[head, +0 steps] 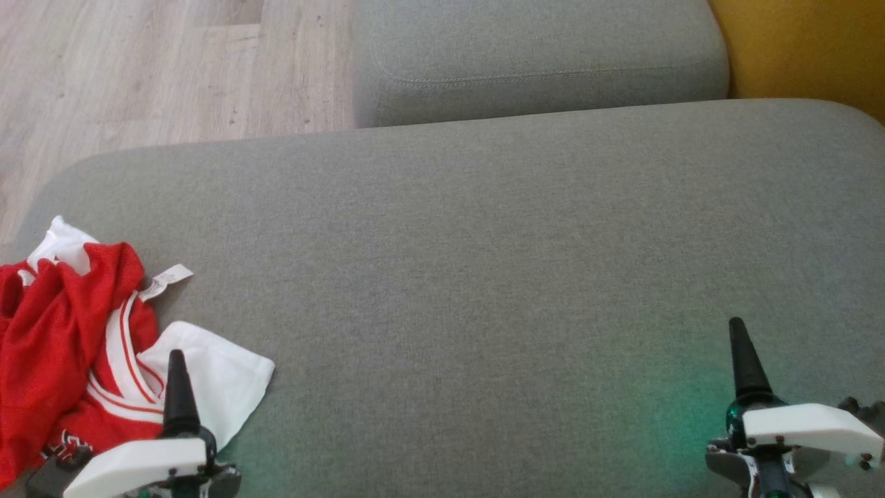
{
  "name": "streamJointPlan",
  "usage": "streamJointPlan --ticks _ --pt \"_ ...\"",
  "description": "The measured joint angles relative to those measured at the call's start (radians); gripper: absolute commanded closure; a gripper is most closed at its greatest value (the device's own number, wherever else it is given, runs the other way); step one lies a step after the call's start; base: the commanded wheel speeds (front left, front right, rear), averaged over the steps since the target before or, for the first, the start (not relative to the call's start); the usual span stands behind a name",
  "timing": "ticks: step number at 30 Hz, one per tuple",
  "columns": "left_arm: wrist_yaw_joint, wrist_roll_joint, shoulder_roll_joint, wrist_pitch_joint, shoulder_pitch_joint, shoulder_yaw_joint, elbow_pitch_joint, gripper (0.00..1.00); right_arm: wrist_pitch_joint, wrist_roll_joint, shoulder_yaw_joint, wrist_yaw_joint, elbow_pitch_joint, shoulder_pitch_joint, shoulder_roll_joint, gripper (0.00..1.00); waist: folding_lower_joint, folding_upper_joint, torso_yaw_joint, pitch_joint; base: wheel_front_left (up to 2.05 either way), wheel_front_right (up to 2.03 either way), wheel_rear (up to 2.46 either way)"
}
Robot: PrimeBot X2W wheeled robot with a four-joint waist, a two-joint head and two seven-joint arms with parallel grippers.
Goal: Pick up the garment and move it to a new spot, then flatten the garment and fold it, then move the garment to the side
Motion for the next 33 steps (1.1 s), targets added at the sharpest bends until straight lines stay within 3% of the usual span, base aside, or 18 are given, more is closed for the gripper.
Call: streamJointPlan --ticks 10,33 --pt "0.017 0.173 0.001 -0.035 0.020 -0.045 -0.051 0.00 -0.033 -0.155 0.079 0.000 -0.018 0.001 0.000 0.00 0.0000 0.0000 -0.002 -0.013 0.00 0.00 0.00" --pt "0.058 0.457 0.016 -0.102 0.056 -0.105 -0.098 0.00 -0.096 -0.457 0.179 0.000 -0.034 0.001 -0.001 0.00 0.0000 0.0000 -0.006 -0.031 0.00 0.00 0.00"
